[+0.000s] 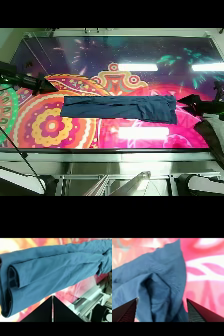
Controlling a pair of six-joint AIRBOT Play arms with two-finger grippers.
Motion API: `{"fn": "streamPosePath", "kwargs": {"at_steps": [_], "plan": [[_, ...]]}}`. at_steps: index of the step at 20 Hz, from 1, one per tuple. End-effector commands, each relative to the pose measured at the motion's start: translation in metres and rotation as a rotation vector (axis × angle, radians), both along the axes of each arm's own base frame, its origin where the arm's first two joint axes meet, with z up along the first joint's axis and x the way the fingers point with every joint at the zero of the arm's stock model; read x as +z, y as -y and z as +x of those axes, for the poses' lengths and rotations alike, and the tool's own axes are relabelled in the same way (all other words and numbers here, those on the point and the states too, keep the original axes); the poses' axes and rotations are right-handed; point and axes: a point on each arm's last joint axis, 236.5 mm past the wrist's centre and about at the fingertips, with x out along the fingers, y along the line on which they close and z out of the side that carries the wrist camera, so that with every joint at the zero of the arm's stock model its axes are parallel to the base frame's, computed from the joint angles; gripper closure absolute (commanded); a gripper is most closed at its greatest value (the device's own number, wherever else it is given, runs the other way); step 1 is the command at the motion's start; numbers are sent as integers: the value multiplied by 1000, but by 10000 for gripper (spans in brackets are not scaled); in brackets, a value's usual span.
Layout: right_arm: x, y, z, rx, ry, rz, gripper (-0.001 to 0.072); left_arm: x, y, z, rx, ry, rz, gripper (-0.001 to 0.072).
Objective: Fold the shirts.
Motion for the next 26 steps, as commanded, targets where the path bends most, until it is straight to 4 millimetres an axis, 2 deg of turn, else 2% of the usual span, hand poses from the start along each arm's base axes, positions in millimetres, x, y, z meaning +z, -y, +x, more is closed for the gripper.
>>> {"fn": "streamPosePath", "kwargs": {"at_steps": [1,4,6,9,11,12,13,14,16,19,21,24,26], "plan": [[-18,11,-6,5,-125,-5,6,28,4,2,-18,62,21,691],[-44,-9,-10,52,-191,36,5,30,18,-4,-60,53,19,691],[-56,-34,-11,95,-228,89,5,28,37,-8,-99,43,13,691],[-58,-80,-6,176,-218,179,7,17,74,-15,-163,28,10,688],[-54,-101,-1,202,-194,206,10,5,107,-20,-203,26,14,685],[-51,-107,1,208,-190,214,100,-2,124,-22,-219,29,19,685],[-47,-111,1,221,-187,228,441,-10,144,-26,-239,35,26,685],[-43,-113,1,225,-189,242,643,-17,163,-28,-258,44,33,685],[-34,-114,2,247,-178,259,691,-33,204,-37,-321,50,42,685],[-12,-107,2,272,-152,291,691,-71,268,-52,-441,33,51,685],[4,-101,1,286,-131,310,691,-96,304,-66,-524,-5,54,685],[35,-87,-4,326,-109,367,691,-126,335,-83,-576,-89,70,686],[57,-73,-4,337,-71,372,691,-136,352,-89,-600,-116,69,686]]}}
